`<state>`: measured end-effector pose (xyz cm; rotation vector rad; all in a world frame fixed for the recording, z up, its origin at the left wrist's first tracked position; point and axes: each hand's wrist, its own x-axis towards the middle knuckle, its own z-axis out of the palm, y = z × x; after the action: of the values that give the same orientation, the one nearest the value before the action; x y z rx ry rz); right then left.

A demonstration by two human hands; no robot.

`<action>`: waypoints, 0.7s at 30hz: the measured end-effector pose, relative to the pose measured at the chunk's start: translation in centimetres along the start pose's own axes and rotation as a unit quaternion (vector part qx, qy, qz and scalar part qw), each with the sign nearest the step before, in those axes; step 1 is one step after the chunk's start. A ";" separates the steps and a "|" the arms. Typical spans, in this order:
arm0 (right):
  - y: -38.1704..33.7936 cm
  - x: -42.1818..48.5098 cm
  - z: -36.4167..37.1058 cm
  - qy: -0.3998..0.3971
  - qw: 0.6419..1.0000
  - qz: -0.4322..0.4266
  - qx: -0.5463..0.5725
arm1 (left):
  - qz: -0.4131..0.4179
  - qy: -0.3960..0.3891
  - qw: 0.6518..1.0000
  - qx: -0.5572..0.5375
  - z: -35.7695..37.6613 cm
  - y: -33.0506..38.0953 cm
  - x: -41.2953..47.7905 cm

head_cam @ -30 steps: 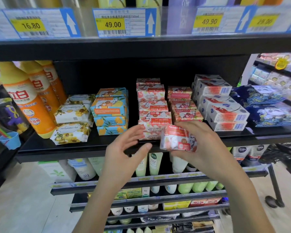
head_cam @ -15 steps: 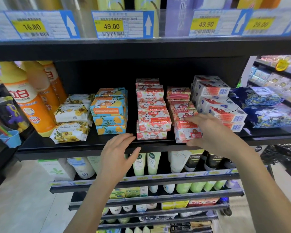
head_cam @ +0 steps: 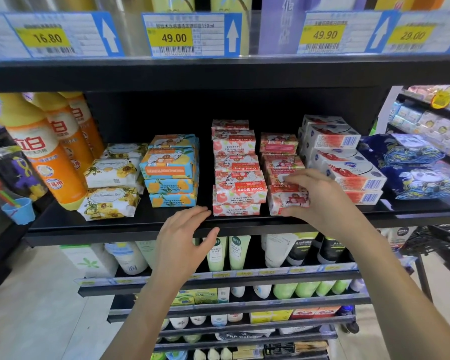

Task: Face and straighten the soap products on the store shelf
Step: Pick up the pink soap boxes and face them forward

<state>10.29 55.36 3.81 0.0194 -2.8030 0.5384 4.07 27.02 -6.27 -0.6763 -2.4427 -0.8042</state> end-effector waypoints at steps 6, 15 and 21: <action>-4.1 1.9 -0.7 0.002 0.996 -0.027 0.084 | -0.005 0.000 1.000 -0.010 0.0 0.0 -0.1; -4.8 3.3 1.6 -0.027 0.997 -0.022 0.068 | -0.026 -0.007 0.999 -0.026 -0.3 0.5 0.1; -4.6 2.8 2.4 -0.002 0.994 -0.036 0.106 | -0.047 -0.013 0.998 -0.031 -0.5 0.8 0.1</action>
<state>7.25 50.34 4.07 0.1649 -2.7231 0.8160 4.64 27.32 -5.56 -0.6016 -2.4970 -0.9177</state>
